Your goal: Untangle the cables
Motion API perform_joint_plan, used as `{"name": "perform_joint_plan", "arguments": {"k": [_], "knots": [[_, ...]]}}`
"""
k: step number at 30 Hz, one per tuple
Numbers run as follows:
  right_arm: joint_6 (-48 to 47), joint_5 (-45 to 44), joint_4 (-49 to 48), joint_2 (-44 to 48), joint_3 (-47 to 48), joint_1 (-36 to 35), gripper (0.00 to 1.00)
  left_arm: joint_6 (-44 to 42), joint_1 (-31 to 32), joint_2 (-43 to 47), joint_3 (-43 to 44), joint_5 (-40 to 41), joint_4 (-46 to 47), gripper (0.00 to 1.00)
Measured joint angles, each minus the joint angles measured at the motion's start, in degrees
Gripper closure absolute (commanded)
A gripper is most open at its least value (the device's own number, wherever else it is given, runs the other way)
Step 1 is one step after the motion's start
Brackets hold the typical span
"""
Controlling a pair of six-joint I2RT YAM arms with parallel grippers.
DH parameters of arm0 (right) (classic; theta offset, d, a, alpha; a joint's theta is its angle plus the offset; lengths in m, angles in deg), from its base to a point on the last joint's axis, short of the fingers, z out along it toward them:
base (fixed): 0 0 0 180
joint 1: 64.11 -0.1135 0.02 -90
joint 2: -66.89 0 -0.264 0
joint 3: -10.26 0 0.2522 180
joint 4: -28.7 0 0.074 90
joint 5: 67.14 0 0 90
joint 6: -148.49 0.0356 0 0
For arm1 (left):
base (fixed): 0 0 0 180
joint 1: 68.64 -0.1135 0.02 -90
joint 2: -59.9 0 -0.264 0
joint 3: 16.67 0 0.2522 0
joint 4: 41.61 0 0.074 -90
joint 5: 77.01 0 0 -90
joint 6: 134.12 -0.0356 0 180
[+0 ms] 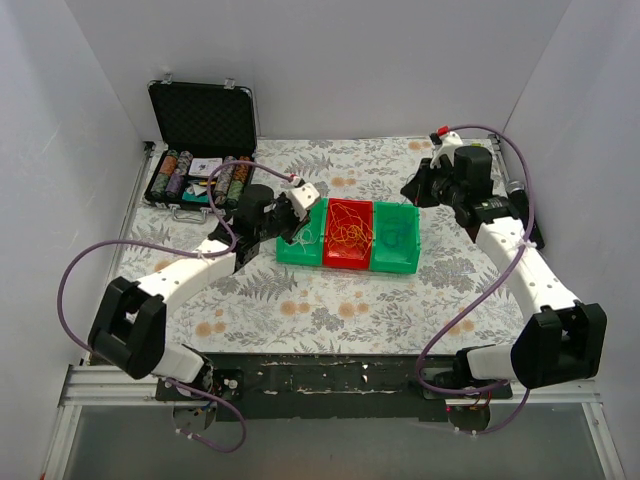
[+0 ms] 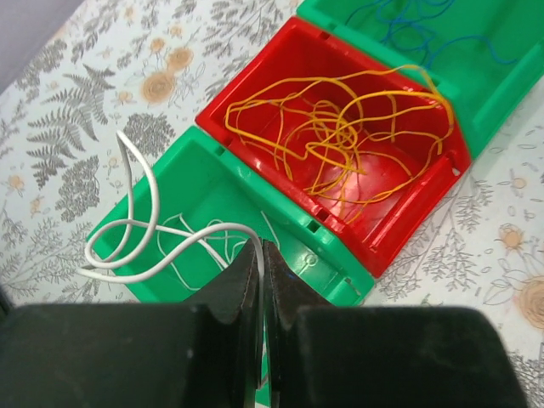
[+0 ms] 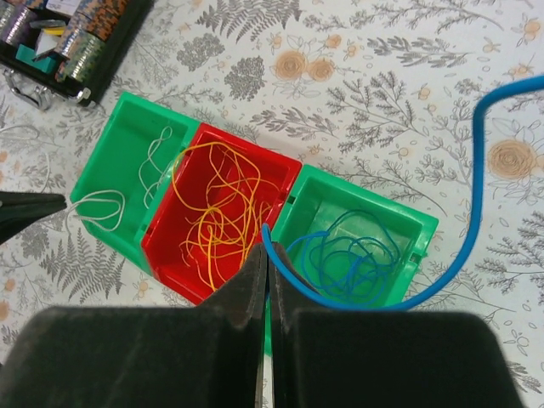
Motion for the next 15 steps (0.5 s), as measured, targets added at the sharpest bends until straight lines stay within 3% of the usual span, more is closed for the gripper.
{"name": "perform_joint_plan", "arguments": {"k": [12, 15], "knots": [[2.7, 1.8, -1.4, -6.4, -7.4, 0.0, 0.99, 2.8, -1.2, -14.0, 9.8, 6.0, -2.8, 0.99], [3.5, 2.4, -1.2, -8.6, -7.4, -0.3, 0.97, 3.4, -1.2, -16.5, 13.8, 7.0, -4.4, 0.78]]}}
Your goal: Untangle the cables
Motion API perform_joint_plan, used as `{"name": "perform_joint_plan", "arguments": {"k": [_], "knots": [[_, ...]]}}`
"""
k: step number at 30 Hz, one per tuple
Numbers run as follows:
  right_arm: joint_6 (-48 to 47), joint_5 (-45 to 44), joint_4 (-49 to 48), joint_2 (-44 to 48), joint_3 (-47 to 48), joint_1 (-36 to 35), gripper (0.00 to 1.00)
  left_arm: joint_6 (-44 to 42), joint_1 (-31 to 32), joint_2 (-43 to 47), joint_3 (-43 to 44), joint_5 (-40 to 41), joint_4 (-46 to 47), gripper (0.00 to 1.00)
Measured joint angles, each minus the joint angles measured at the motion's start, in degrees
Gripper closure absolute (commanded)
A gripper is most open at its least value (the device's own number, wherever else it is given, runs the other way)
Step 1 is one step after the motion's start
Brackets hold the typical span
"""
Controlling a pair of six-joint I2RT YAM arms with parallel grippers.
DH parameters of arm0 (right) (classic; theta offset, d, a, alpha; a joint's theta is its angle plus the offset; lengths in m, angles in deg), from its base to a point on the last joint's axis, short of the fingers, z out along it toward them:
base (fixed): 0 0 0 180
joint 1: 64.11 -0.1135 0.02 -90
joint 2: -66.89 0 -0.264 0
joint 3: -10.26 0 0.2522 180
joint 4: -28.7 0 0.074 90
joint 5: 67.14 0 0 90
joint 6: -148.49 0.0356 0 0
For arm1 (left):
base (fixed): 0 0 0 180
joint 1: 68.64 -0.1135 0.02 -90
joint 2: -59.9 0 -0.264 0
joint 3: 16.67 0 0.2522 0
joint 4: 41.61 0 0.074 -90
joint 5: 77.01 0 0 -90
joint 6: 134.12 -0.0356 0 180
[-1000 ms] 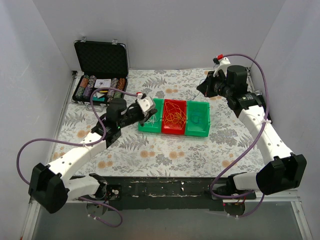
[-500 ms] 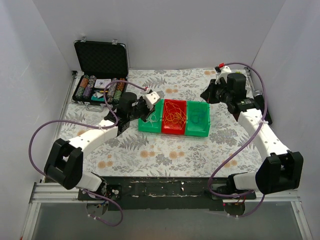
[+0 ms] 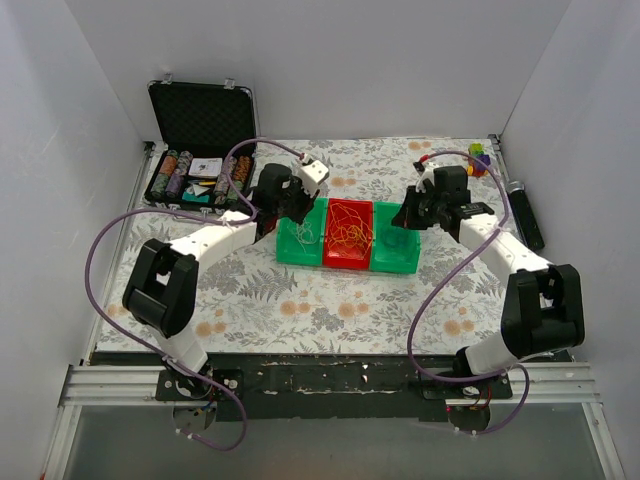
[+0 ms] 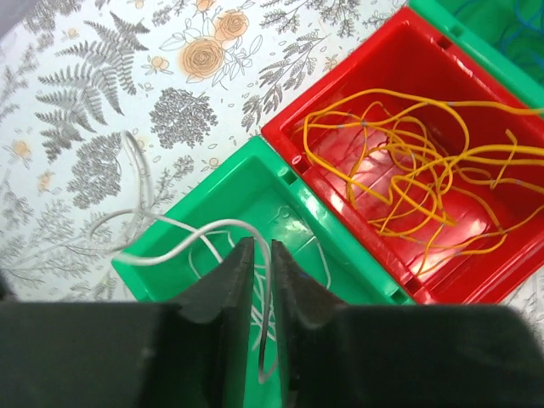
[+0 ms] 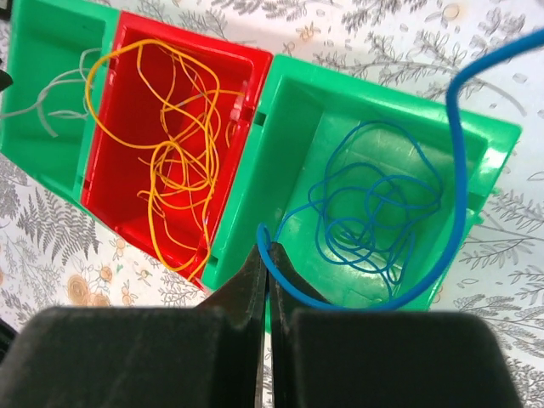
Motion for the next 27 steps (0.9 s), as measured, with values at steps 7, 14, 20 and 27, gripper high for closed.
{"name": "perform_joint_plan", "arguments": {"k": [7, 14, 20, 27], "knots": [[1.3, 0.6, 1.8, -2.1, 0.1, -0.8, 0.58, 1.3, 0.0, -1.2, 2.5, -0.1, -5.6, 0.48], [2.6, 1.0, 4.5, -2.2, 4.2, -1.0, 0.38, 3.0, 0.0, 1.7, 1.9, 0.0, -10.2, 0.41], [2.9, 0.2, 8.5, -0.6, 9.9, -1.0, 0.42, 4.9, 0.0, 4.3, 6.3, -0.2, -15.1, 0.34], [2.8, -1.2, 10.8, 3.7, 12.4, -1.0, 0.49, 8.2, -1.3, 4.4, 14.2, -2.5, -22.1, 0.09]]}}
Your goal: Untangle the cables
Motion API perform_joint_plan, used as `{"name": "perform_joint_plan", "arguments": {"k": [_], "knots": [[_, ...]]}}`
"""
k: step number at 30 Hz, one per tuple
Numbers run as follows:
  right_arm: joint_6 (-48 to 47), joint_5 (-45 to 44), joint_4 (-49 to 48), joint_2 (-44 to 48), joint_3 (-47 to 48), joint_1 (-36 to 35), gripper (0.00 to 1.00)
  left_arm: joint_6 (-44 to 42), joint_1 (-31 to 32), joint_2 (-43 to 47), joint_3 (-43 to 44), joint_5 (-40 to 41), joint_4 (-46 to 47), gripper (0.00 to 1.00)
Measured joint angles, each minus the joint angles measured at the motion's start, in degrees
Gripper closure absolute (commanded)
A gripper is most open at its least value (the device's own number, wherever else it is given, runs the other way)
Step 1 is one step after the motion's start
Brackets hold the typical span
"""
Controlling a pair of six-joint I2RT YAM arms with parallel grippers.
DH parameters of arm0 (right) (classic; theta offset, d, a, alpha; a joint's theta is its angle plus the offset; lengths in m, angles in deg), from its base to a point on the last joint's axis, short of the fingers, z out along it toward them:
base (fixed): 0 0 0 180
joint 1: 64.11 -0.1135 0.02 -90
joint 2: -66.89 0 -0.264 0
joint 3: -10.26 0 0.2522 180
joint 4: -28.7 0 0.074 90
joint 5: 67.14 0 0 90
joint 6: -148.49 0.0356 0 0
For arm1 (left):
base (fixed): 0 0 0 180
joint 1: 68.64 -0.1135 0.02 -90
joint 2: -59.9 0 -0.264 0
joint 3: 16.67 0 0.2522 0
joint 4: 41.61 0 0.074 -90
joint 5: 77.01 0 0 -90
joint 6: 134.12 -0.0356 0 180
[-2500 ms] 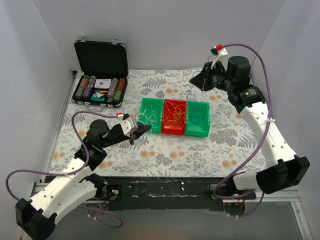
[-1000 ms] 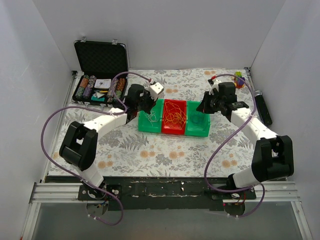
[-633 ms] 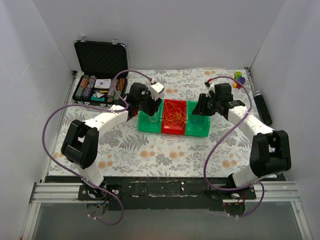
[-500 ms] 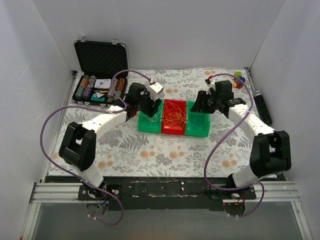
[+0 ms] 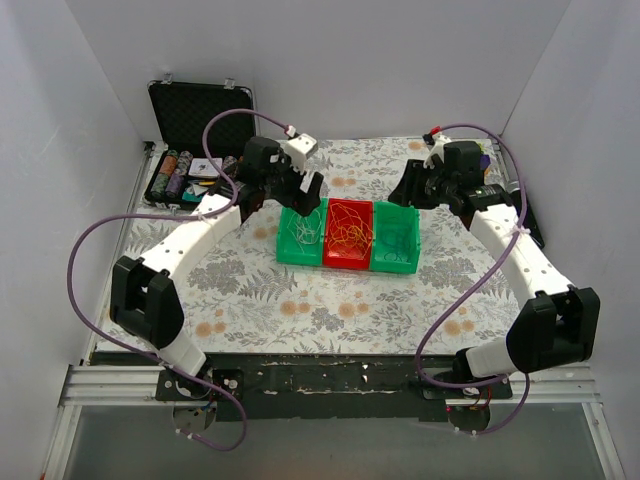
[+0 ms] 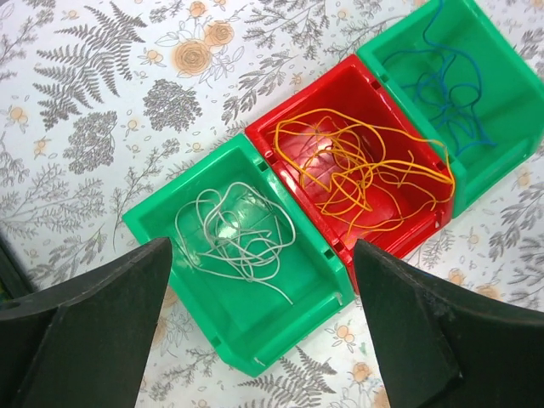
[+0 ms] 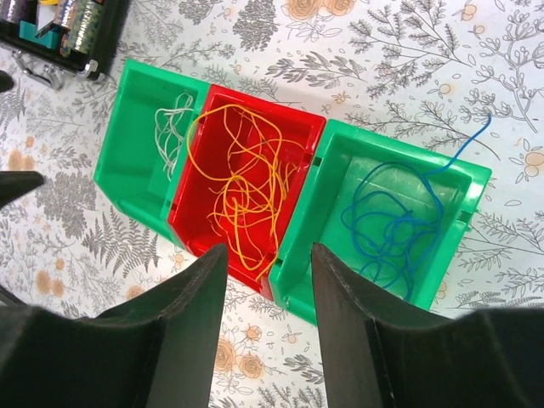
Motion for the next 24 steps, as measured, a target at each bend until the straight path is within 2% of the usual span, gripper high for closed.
{"name": "perform_joint_plan", "arguments": {"k": [3, 6, 7, 8, 11, 16, 24], "knots": [[0.0, -1.6, 0.1, 0.0, -0.3, 0.0, 0.48, 2.3, -2.1, 0.0, 2.6, -1.7, -3.3, 0.02], [0.2, -2.1, -0.5, 0.0, -1.7, 0.1, 0.37, 4.9, -5.4, 0.0, 5.7, -3.5, -7.0, 0.02], [0.3, -1.9, -0.7, 0.0, -2.4, 0.1, 0.2, 5.7, -6.6, 0.0, 6.6, -3.9, -8.2, 0.02], [0.3, -1.5, -1.1, 0.1, -3.4, 0.1, 0.13, 6.4, -7.5, 0.0, 7.4, -4.1, -9.2, 0.02], [0.5, -0.7, -2.0, 0.6, -5.8, 0.1, 0.12, 7.7, -9.7, 0.0, 8.2, -3.5, -11.7, 0.02], [0.4, -0.2, -1.9, 5.1, -9.4, 0.1, 0.1, 10.8, -9.9, 0.6, 6.3, 1.7, -14.7, 0.02], [-0.3, -1.0, -2.9, 14.6, -14.0, 0.1, 0.09, 15.7, -9.9, 8.3, -2.9, 9.8, -13.4, 0.02]]}}
